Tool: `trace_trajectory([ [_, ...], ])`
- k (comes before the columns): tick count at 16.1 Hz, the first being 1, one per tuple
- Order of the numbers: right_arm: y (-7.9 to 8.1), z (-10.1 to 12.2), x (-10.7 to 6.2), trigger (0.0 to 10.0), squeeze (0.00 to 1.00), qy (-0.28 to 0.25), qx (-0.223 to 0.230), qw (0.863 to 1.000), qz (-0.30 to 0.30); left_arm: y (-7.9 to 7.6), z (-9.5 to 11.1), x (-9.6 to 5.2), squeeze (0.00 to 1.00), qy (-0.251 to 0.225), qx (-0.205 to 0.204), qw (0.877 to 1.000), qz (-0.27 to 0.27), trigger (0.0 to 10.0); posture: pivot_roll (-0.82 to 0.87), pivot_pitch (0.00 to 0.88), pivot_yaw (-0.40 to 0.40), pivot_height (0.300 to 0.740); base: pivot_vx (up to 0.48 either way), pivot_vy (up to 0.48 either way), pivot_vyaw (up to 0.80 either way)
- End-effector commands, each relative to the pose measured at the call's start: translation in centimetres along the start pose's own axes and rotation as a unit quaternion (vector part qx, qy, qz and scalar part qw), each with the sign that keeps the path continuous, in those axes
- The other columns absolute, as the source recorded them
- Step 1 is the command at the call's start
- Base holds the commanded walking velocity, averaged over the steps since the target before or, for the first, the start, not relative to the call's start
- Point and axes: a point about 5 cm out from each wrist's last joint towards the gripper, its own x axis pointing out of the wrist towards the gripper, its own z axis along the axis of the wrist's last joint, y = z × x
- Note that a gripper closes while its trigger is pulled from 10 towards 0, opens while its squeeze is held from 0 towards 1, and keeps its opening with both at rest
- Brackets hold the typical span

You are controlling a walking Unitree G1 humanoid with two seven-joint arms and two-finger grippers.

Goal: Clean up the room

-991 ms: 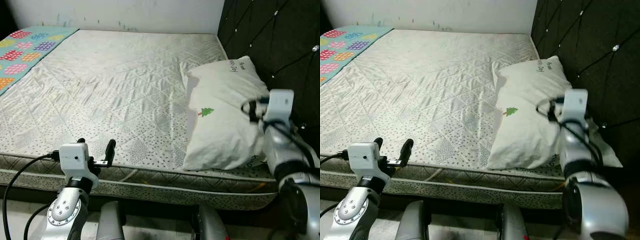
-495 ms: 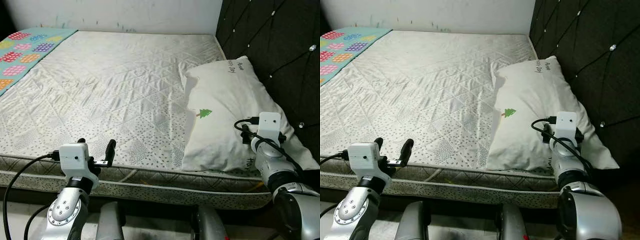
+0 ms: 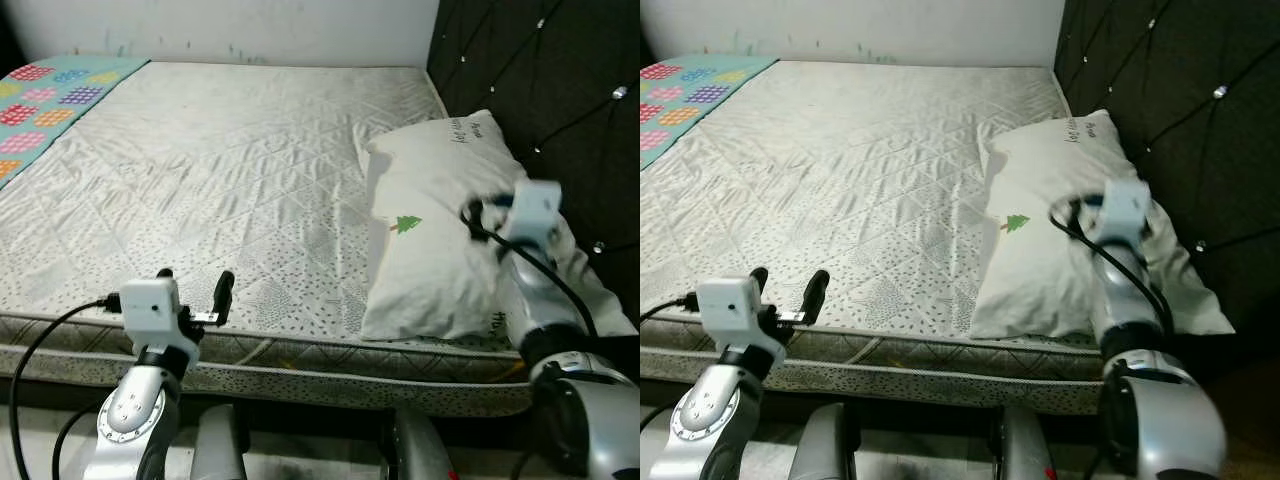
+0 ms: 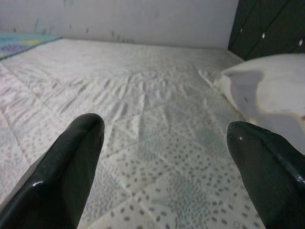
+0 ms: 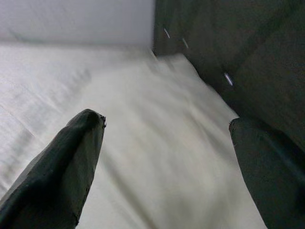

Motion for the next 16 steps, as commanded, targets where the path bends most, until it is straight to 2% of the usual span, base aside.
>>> trace_trajectory([
  [1,0.4,0.4,-0.1,10.0,0.00,-0.018,0.001,1.000,0.012,-0.2,0.3,0.2,0.00,-0.009,0.006,1.000,-0.002,10.0,0.08,0.000,-0.015,0.553,0.000,0.000,0.00],
  [2,0.6,0.3,-0.6,10.0,0.00,-0.027,0.008,0.999,0.017,-0.4,0.3,0.2,0.00,-0.010,0.005,1.000,0.000,10.0,0.07,0.000,-0.015,0.553,0.000,0.000,0.00],
  [4,1.3,-0.4,-2.6,10.0,0.00,-0.048,0.008,0.998,0.051,-0.7,0.0,0.1,0.00,-0.005,0.002,1.000,-0.005,10.0,0.05,0.000,-0.013,0.553,0.000,0.000,0.00],
  [6,1.9,-0.4,-3.7,10.0,0.00,-0.048,0.013,0.996,0.070,-0.7,-0.1,0.2,0.00,-0.003,0.002,1.000,-0.007,10.0,0.05,0.000,-0.014,0.553,0.000,0.000,0.00],
  [8,3.2,0.5,-5.2,10.0,0.00,-0.066,0.004,0.993,0.100,-0.7,-0.2,0.4,0.00,-0.004,-0.001,1.000,-0.006,10.0,0.03,0.000,-0.013,0.553,0.000,0.000,0.00],
  [9,3.9,1.2,-6.1,10.0,0.00,-0.071,0.017,0.991,0.111,-0.7,-0.3,0.5,0.00,-0.004,-0.007,1.000,-0.004,10.0,0.02,0.000,-0.016,0.553,0.000,0.000,0.00],
  [12,5.0,2.8,-6.5,10.0,0.00,-0.082,0.065,0.985,0.135,-0.9,-0.4,0.6,0.00,-0.005,-0.010,1.000,-0.005,10.0,0.02,0.000,-0.016,0.553,0.000,0.000,0.00],
  [16,5.7,3.8,-6.5,10.0,0.00,-0.075,0.077,0.983,0.146,-0.8,-0.5,0.6,0.00,-0.006,-0.010,1.000,-0.003,10.0,0.03,0.000,-0.018,0.599,0.000,0.000,0.00],
])
